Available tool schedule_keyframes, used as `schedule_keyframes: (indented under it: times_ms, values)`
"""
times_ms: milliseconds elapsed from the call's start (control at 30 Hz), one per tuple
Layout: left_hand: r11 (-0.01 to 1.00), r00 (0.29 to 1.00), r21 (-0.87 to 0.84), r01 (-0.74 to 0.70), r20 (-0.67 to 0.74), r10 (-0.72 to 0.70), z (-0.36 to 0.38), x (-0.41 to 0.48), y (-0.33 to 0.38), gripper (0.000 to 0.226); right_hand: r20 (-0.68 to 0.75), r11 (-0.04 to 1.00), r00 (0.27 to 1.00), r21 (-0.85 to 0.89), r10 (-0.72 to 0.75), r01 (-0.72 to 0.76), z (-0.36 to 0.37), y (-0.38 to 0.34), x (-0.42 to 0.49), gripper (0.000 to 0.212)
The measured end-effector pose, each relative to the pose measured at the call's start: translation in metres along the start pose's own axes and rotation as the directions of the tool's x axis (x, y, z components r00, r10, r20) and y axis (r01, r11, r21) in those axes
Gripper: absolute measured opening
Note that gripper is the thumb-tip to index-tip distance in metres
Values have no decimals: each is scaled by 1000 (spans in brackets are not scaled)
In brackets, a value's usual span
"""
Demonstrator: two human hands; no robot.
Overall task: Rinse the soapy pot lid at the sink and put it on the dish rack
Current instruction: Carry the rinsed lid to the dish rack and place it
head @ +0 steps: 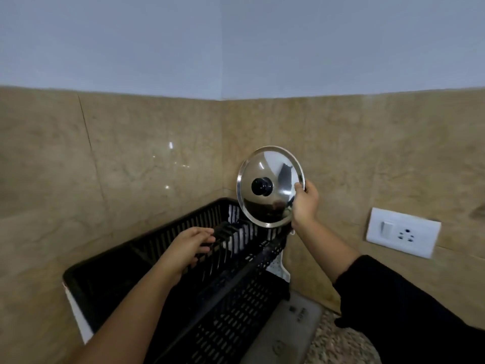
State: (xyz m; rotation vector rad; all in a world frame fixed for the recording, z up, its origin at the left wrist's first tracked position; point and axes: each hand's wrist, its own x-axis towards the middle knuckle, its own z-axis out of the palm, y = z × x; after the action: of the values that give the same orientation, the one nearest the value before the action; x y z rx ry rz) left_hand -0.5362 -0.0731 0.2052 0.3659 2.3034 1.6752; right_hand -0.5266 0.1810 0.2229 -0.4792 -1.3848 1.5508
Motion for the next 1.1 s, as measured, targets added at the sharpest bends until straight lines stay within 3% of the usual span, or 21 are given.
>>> schedule_keyframes:
  times_ms: [133,800,1100]
  values:
    - [999,1000,-35,-2,-4,2,0,5,-7,24,49,998,998,-51,-37,40,20,25,19,16]
    - [995,998,-69,-69,4,69,2,7,-12,22,187,967,948,-59,256,-249,38,76,41,26]
    - [994,996,-62,-91,5,91,4,8,-16,24,290,923,877,-157,383,-351,27,75,50,10]
